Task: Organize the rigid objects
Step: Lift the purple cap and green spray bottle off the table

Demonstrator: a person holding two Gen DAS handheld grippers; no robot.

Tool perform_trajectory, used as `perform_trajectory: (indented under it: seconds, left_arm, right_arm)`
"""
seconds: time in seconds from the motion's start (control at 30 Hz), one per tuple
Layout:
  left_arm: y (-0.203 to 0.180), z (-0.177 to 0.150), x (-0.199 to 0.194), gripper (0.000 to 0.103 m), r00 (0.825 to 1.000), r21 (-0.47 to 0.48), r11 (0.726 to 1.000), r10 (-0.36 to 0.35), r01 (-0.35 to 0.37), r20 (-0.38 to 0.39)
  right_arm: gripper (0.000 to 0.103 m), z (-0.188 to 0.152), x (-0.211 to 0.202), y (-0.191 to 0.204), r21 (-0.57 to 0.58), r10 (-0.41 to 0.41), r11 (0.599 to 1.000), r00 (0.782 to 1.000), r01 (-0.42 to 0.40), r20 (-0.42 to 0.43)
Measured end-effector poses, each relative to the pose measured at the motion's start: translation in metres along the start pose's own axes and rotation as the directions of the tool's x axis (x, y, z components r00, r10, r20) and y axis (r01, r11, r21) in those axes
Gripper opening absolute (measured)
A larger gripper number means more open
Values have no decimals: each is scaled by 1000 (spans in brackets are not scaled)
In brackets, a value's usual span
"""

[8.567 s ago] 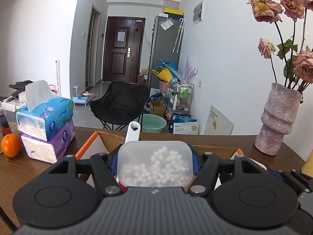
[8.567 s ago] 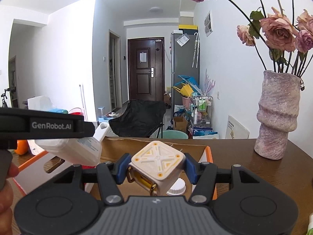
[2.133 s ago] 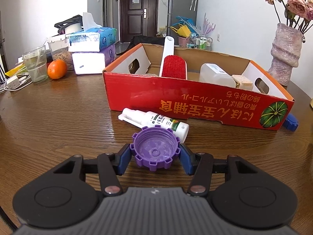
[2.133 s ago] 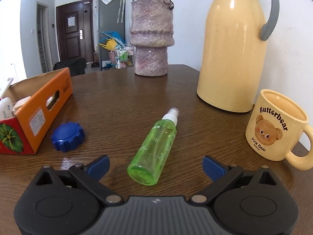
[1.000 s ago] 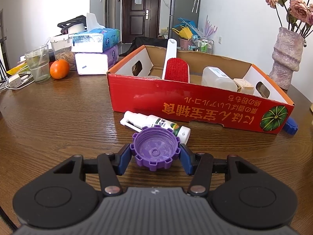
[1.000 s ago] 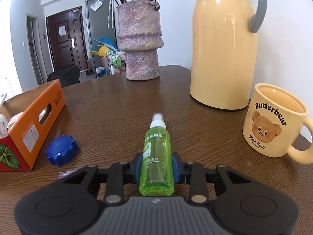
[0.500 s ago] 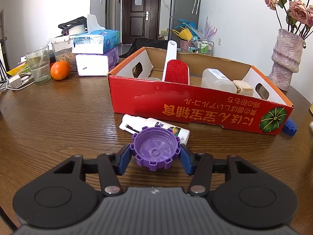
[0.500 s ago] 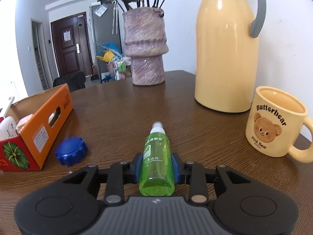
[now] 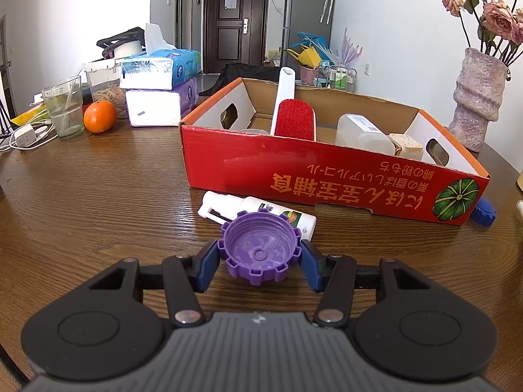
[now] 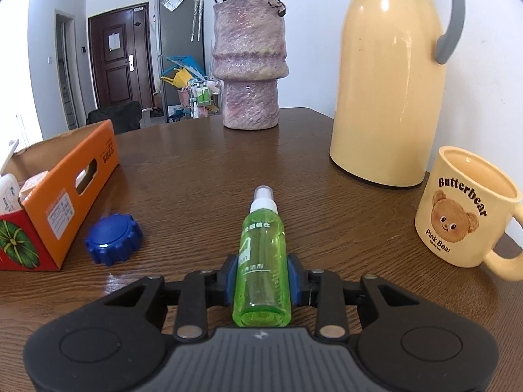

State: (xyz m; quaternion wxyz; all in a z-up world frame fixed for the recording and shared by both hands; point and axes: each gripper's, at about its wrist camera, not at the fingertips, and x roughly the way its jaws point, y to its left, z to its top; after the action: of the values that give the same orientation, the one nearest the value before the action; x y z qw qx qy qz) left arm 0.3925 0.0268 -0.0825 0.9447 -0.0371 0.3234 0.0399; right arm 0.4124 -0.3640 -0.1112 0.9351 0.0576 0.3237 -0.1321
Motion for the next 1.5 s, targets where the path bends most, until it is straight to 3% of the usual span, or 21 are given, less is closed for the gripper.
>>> perform_trajectory:
  seconds: [0.33,0.9,1.5]
  left_arm:
    - [1,1,-3,54,1000,-3,1000,-8,8,8]
    - [0,2,-14,54,999,0,1000,-22,22,50]
    - [-4,-4,-36,54,995,8,999,-42,41,93]
  right_arm:
    - [30,-8,-23,2,16,32,999,995,-34,95]
    - [30,-28,-68,31,-9,120,993,977,-121,178]
    - [30,-51,-103,76,-62,239,971,953,-231,187]
